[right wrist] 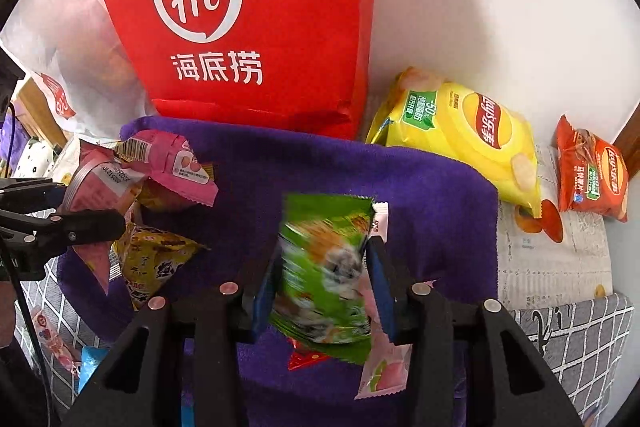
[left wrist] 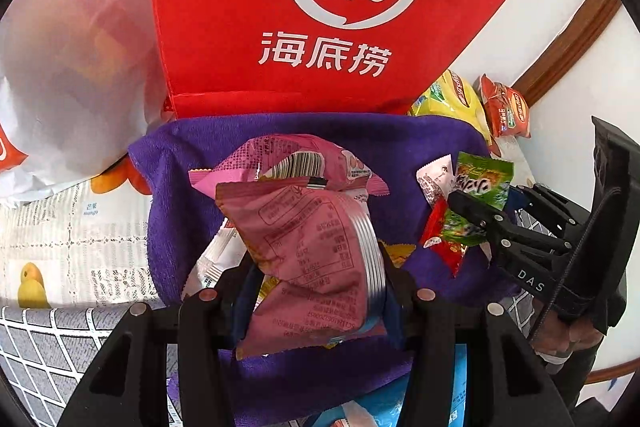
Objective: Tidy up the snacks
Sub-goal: 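Open both tools over the towel to drop the green and maroon bags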
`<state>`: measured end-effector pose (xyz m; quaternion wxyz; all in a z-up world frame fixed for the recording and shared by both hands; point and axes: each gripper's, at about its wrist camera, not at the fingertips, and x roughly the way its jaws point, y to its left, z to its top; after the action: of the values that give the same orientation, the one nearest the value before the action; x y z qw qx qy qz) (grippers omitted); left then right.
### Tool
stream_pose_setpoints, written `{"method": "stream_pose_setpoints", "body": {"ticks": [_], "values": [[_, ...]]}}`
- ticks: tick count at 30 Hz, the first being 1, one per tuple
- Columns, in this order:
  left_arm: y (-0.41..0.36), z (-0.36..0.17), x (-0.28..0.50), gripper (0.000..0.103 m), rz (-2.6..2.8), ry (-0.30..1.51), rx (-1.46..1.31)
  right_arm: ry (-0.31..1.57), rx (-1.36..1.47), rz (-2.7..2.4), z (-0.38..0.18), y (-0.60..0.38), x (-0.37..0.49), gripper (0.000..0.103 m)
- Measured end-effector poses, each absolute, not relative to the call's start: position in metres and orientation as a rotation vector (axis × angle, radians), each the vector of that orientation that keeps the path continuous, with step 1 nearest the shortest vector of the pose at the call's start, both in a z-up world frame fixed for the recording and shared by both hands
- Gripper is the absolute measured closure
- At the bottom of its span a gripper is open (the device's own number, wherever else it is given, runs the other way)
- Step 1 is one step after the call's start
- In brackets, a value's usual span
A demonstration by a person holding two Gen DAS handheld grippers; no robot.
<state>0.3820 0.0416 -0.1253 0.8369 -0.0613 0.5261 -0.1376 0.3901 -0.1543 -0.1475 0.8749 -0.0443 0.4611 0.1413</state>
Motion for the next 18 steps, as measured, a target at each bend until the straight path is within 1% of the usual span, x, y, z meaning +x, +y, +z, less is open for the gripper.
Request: {"method": "stream_pose_setpoints", "body": {"ticks": [1, 2, 4, 5, 6, 8, 11, 18], "values": [[0.041, -0.125, 0.382, 0.053, -0.291, 1.114, -0.129, 0.962, -0.090, 0.295, -0.147, -0.155, 0.390, 0.056], [0.041, -0.125, 0.382, 0.053, -0.288, 1.114, -0.127, 0.963, -0.087, 0.295, -0.147, -0.155, 0.390, 0.052], [0.041, -0.124, 0.382, 0.050, -0.280, 1.110, -0.126, 0.958, -0.080, 0.295, -0.144, -0.156, 0.390, 0.050], [0.041, -0.124, 0.382, 0.046, -0.283, 1.109, -0.129, 0.955, -0.076, 0.291, -0.142, -0.157, 0.389, 0.048], [0.040, -0.123, 0.382, 0.044, -0.289, 1.109, -0.134, 0.952, -0.071, 0.287, -0.140, -0.158, 0.388, 0.043], [0.041, -0.119, 0.380, 0.035, -0.301, 1.102, -0.149, 0.929, -0.062, 0.282, -0.133, -0.160, 0.386, 0.038], [0.038, -0.110, 0.375, 0.032, -0.312, 1.085, -0.132, 0.887, -0.042, 0.267, -0.121, -0.160, 0.381, 0.035], [0.035, -0.086, 0.358, 0.028, -0.320, 1.022, -0.098, 0.822, -0.022, 0.243, -0.095, -0.162, 0.363, 0.033]]}}
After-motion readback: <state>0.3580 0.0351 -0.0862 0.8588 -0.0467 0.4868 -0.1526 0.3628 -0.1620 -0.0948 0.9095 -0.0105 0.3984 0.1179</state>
